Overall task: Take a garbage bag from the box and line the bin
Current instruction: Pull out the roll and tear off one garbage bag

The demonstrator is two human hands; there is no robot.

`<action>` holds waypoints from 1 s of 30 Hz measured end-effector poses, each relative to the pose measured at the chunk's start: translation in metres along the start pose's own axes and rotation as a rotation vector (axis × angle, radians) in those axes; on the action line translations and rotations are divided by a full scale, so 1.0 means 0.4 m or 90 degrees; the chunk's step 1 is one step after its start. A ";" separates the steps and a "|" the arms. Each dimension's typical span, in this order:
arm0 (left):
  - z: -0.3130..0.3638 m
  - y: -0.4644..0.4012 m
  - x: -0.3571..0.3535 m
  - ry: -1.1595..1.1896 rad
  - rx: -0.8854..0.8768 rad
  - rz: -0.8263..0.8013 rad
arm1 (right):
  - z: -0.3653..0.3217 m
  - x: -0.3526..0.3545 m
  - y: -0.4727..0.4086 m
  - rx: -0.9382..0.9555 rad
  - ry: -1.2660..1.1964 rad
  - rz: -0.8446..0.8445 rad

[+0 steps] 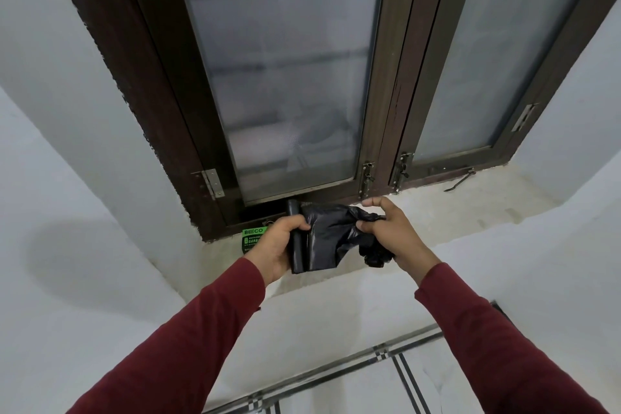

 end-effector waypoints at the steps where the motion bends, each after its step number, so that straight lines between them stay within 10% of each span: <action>1: 0.000 0.002 0.001 0.009 0.001 0.001 | -0.006 -0.001 0.002 0.017 0.001 -0.013; 17: -0.003 0.014 -0.004 0.054 -0.006 -0.050 | -0.025 0.010 0.026 0.091 0.171 0.107; 30: -0.002 0.006 0.005 -0.068 -0.061 0.017 | -0.032 -0.056 0.035 0.102 0.077 -0.099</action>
Point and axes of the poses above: each hand's wrist, its own y-axis away from the middle knuckle, its own x-axis out of the back of the hand, z = x × y, the point moved 7 cm from there along -y, towards the middle knuckle, and after that the axes turned 7 degrees about z, right-handed, at the moved point
